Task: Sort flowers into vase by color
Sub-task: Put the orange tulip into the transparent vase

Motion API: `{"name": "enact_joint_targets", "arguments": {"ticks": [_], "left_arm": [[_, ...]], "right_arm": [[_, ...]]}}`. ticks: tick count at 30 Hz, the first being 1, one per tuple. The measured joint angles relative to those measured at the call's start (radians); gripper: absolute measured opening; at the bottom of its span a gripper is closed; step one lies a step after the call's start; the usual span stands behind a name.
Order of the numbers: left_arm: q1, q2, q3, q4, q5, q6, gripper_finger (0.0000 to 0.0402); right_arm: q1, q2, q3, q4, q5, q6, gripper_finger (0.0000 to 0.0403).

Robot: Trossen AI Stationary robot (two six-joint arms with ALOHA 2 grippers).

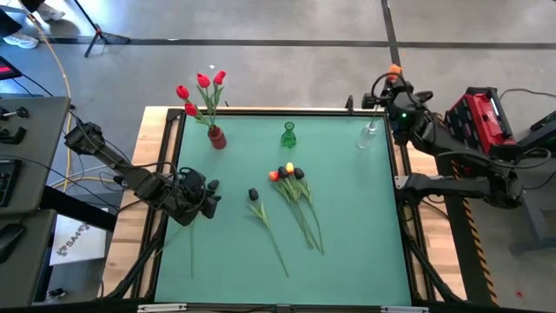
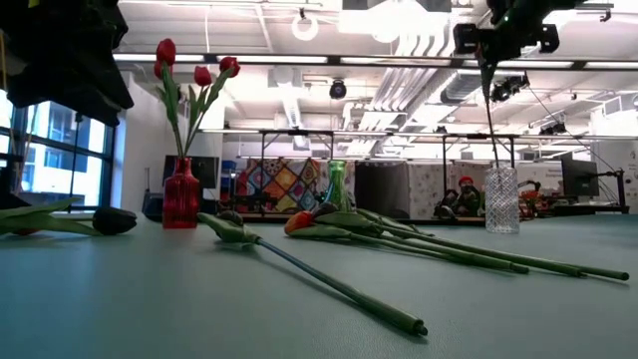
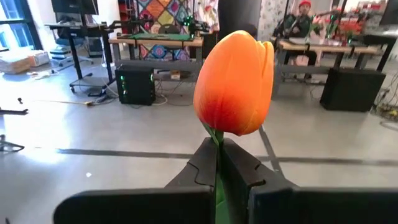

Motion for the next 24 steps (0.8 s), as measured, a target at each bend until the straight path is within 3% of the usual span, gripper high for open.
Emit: {"name": "enact_joint_targets", "arguments": {"ticks": [13, 24], "left_arm": [[0.0, 0.0, 0.0, -0.002, 0.01, 0.007, 0.0159], [0.0, 0.0, 0.0, -0.002, 0.027, 0.007, 0.0159]], "right_arm": [[0.037, -0.005, -0.126, -0.102, 0.003, 0.222, 0.0001], [0.034, -0.083, -0.126, -0.117, 0.017, 0.169, 0.0055]]}}
